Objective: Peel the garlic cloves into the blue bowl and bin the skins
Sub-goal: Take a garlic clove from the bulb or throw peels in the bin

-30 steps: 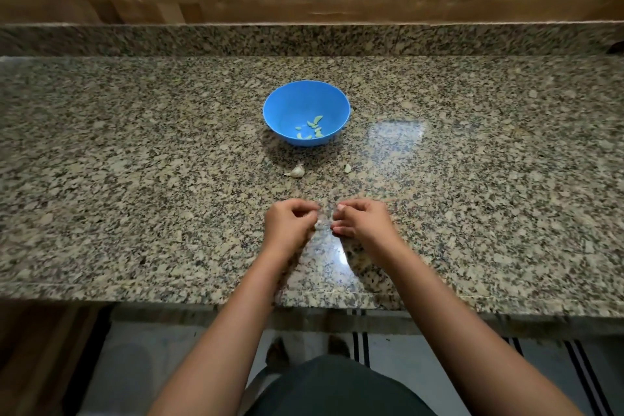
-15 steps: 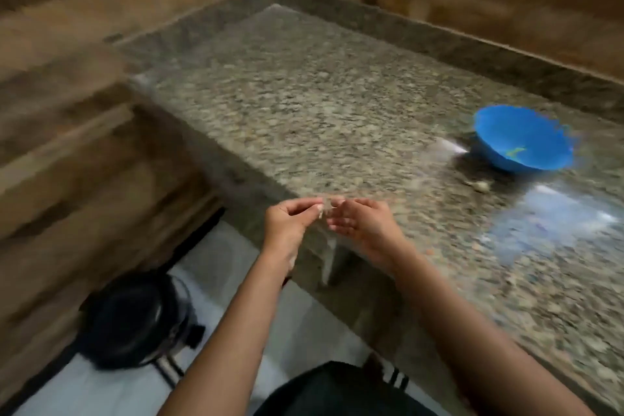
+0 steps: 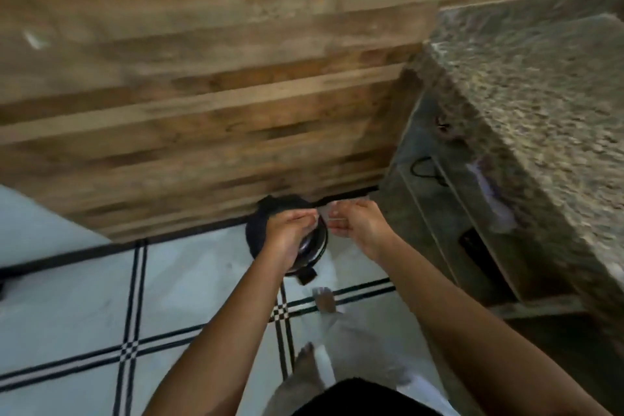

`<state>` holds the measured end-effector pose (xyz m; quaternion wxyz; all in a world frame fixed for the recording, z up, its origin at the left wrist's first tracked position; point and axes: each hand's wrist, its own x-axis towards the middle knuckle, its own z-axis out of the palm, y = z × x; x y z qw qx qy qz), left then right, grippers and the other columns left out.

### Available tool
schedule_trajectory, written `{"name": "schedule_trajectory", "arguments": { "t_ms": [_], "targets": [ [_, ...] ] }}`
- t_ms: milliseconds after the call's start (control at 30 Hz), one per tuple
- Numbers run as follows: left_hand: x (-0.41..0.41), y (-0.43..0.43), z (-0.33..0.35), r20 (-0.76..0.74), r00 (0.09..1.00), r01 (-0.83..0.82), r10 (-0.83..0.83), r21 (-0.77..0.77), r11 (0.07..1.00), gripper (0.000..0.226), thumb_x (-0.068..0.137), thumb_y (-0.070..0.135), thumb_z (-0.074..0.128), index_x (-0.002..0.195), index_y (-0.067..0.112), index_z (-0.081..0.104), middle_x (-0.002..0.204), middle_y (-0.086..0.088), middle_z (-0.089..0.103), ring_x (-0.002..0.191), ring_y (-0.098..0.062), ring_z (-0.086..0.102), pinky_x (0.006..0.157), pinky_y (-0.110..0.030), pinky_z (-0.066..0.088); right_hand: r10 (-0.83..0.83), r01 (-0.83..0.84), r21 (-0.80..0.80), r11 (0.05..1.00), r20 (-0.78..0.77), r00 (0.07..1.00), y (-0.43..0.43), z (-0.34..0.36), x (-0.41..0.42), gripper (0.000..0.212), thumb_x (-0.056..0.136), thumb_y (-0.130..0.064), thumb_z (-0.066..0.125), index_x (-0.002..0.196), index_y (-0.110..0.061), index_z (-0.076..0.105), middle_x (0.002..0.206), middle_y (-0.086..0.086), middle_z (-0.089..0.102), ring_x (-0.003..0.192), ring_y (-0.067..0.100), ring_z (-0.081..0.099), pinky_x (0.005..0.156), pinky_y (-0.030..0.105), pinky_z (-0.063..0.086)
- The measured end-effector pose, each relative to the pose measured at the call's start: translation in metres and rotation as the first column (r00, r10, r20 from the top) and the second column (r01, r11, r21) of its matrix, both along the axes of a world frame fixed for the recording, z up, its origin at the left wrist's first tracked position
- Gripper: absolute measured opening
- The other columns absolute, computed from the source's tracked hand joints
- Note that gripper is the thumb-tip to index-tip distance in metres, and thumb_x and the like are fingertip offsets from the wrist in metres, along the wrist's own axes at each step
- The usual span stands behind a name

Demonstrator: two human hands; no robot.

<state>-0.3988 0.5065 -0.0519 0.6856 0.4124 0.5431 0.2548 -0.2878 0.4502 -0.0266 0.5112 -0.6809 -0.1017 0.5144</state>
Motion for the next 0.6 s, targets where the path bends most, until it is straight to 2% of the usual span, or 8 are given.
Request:
{"name": "schedule_trajectory", "arguments": {
  "t_ms": [100, 200, 300, 400, 467, 600],
  "targets": [
    [-0.021, 0.025, -0.014, 0.018, 0.995, -0.096, 0.097, -0.063, 0.993, 0.024, 0.085, -0.013, 0.055, 0.109, -0.017, 0.059, 0.053, 0.006, 0.066, 0.053, -0.001, 0.063, 0.068, -0.017, 0.052, 0.070, -0.071, -0.041, 0.997, -0.013, 0.997, 0.035, -0.020, -0.018, 0.010, 0.091, -0.013, 0.057, 0.095, -0.004, 0.061, 0.083, 0.011, 0.064, 0.069, 0.021, 0.062, 0.060, 0.026, 0.052],
    [-0.033, 0.046, -0.023, -0.005, 0.987, -0.161, 0.161, -0.089, 0.983, 0.024, 0.085, -0.013, 0.056, 0.109, -0.016, 0.060, 0.067, -0.004, 0.065, 0.064, -0.011, 0.063, 0.061, -0.012, 0.052, 0.120, -0.125, -0.095, 0.988, -0.060, 0.991, 0.065, -0.041, -0.027, 0.016, 0.094, -0.017, 0.054, 0.101, -0.004, 0.060, 0.093, 0.013, 0.064, 0.075, 0.022, 0.062, 0.064, 0.028, 0.052],
    [-0.033, 0.071, -0.035, -0.043, 0.981, -0.192, 0.188, -0.128, 0.973, 0.023, 0.085, -0.012, 0.057, 0.108, -0.014, 0.061, 0.073, -0.006, 0.061, 0.071, -0.016, 0.059, 0.065, -0.015, 0.052, 0.135, -0.152, -0.169, 0.974, -0.104, 0.985, 0.095, -0.060, -0.029, 0.018, 0.095, -0.017, 0.053, 0.104, -0.003, 0.059, 0.093, 0.013, 0.064, 0.074, 0.022, 0.062, 0.060, 0.027, 0.050],
    [-0.028, 0.096, -0.060, -0.105, 0.983, -0.167, 0.149, -0.195, 0.966, 0.010, 0.087, -0.008, 0.057, 0.094, -0.007, 0.063, 0.079, -0.007, 0.061, 0.074, -0.015, 0.058, 0.073, -0.019, 0.050, 0.122, -0.153, -0.242, 0.958, -0.141, 0.983, 0.123, -0.084, -0.023, 0.022, 0.094, -0.018, 0.054, 0.108, -0.002, 0.058, 0.090, 0.011, 0.064, 0.074, 0.021, 0.063, 0.056, 0.026, 0.048],
    [-0.025, 0.111, -0.083, -0.114, 0.985, -0.154, 0.130, -0.232, 0.960, 0.017, 0.087, -0.008, 0.055, 0.083, 0.007, 0.060, 0.082, -0.005, 0.060, 0.074, -0.013, 0.058, 0.072, -0.020, 0.049, 0.117, -0.159, -0.284, 0.945, -0.158, 0.980, 0.139, -0.104, -0.017, 0.024, 0.093, -0.019, 0.056, 0.110, -0.002, 0.059, 0.093, 0.012, 0.066, 0.074, 0.021, 0.064, 0.056, 0.026, 0.049],
    [-0.009, 0.134, -0.131, -0.205, 0.975, -0.144, 0.083, -0.306, 0.941, 0.020, 0.088, -0.004, 0.056, 0.076, 0.011, 0.059, 0.079, -0.003, 0.060, 0.074, -0.015, 0.057, 0.073, -0.024, 0.048, 0.069, -0.130, -0.366, 0.921, -0.176, 0.982, 0.167, -0.147, -0.002, 0.028, 0.092, -0.016, 0.057, 0.114, 0.002, 0.058, 0.084, 0.011, 0.065, 0.063, 0.020, 0.061, 0.055, 0.029, 0.051]
  ]
}}
